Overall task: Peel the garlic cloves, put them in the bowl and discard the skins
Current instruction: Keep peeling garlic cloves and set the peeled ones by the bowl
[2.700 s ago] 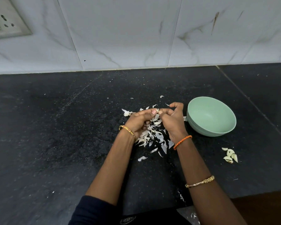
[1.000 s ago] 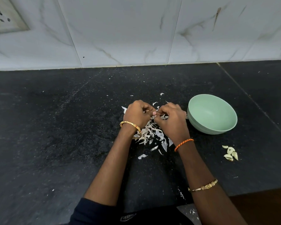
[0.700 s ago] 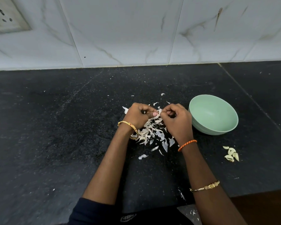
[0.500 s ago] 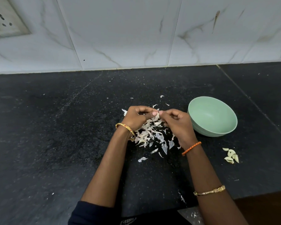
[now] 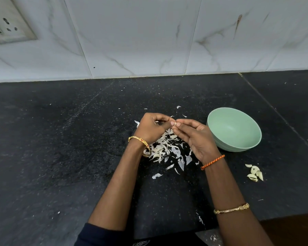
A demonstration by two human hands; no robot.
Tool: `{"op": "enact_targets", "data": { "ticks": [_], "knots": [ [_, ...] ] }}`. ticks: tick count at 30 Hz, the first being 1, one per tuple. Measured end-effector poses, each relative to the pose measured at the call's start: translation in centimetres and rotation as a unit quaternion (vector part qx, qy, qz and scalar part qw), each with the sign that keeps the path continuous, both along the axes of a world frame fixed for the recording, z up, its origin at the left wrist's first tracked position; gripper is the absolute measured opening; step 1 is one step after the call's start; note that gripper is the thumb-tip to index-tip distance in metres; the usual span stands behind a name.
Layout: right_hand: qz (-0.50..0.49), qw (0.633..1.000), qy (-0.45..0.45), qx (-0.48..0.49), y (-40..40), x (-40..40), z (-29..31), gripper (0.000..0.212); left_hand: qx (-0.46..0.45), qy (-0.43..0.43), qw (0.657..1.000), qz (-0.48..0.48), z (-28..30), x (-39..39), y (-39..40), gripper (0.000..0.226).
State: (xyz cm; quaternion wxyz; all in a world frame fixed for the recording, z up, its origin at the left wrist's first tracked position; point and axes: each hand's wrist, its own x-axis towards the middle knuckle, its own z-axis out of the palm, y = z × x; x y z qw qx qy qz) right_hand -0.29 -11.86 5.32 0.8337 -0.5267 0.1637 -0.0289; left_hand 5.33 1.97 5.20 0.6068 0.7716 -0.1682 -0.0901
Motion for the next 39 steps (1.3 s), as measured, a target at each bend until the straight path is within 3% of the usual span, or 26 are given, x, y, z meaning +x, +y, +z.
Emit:
{"op": "enact_targets", "data": {
  "ticks": [9,30,39],
  "knots": [
    [0.02,0.999,-0.031,-0.015,-0.1,-0.5,0.5,0.016,0.037,-0.033,0.998,0.03,0.0,-0.1,-0.5,0.005],
    [0.037,0.996,-0.03,-0.077,-1.2,-0.4,0.7,0.013,0.105,-0.121,0.987,-0.013,1.0,-0.4,0.3,0.012],
    [0.052,0.987,-0.048,-0.144,-1.3,-0.3,0.6,0.013,0.071,-0.08,0.994,-0.025,0.7,-0.4,0.4,0.011]
  ]
}}
